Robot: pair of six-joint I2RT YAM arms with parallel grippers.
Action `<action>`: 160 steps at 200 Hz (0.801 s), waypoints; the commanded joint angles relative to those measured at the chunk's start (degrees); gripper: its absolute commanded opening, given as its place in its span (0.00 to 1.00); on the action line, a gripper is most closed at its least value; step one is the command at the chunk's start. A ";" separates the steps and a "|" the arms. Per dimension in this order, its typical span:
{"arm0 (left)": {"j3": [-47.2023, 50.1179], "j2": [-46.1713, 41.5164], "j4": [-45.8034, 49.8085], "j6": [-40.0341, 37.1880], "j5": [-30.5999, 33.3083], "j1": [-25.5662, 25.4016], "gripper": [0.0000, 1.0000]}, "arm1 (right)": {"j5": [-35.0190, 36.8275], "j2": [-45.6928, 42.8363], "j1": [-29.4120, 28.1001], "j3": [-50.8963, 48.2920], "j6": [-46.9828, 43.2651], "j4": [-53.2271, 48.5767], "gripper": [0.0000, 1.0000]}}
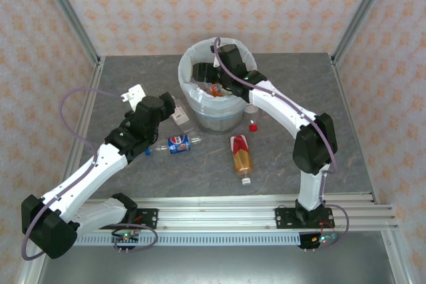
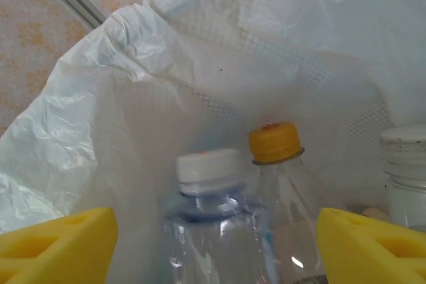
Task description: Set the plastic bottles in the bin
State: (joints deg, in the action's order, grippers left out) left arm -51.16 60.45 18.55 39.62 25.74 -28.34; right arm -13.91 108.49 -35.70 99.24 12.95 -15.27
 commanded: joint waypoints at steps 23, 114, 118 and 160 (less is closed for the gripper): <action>-0.05 0.14 -0.27 2.04 0.65 0.74 1.00 | 1.89 -5.30 -0.07 2.38 -1.75 -4.32 0.99; -1.83 2.70 1.71 2.23 0.10 1.15 1.00 | 4.10 -13.36 -0.08 -2.56 -3.99 -4.34 0.99; -1.96 2.87 2.02 2.07 0.05 1.18 1.00 | 4.28 -13.87 -0.07 -2.98 -4.07 -4.31 0.99; -1.51 5.00 1.42 -4.19 -5.24 3.00 1.00 | 6.03 -20.21 -0.07 -7.90 -5.68 -3.99 0.99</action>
State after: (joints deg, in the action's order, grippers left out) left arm -51.66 64.10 18.74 39.90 23.22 -26.44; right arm -10.37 92.84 -35.70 93.69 9.26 -19.31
